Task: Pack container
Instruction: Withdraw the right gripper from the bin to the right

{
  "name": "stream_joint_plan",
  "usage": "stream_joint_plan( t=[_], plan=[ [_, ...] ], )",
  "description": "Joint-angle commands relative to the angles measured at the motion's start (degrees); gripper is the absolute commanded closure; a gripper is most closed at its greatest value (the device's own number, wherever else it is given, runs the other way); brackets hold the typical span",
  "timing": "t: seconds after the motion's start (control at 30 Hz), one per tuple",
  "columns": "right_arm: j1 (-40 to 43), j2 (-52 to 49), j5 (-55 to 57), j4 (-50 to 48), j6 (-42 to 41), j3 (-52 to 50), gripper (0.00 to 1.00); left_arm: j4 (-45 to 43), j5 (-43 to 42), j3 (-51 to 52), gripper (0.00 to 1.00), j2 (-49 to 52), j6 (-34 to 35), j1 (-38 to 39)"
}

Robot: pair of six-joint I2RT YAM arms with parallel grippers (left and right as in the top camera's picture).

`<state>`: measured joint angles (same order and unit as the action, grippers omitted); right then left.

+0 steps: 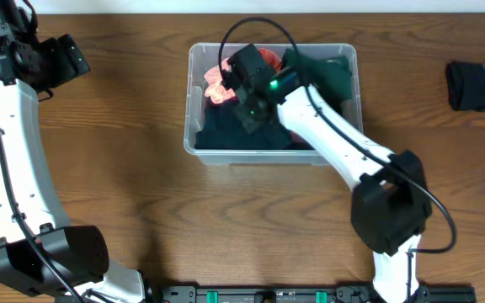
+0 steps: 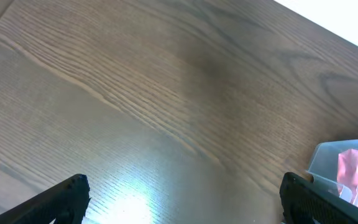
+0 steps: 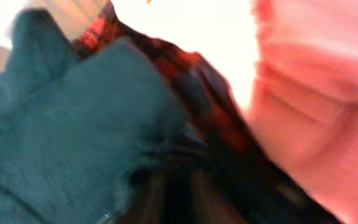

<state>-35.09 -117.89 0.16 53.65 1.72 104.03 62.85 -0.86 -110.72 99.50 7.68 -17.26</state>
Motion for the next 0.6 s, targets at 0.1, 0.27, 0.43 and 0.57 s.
stream_joint_plan(
  t=[0.1,0.27,0.43,0.57],
  plan=[
    [6.71,10.49,1.42,3.19,1.11,8.66,0.12,0.11,0.48,-0.04,0.02,0.07,-0.09,-0.2],
    [12.39,14.99,2.86,3.82,5.9,9.11,0.01,0.11,0.48,-0.04,0.02,0.07,-0.09,-0.2],
    [21.11,15.04,11.34,3.06,5.38,8.96,0.01,0.11,0.48,-0.04,0.02,0.07,-0.09,-0.2],
    [31.12,12.31,12.02,0.87,5.22,8.72,0.06,0.11,0.48,-0.04,0.02,0.07,-0.09,-0.2]
  ],
)
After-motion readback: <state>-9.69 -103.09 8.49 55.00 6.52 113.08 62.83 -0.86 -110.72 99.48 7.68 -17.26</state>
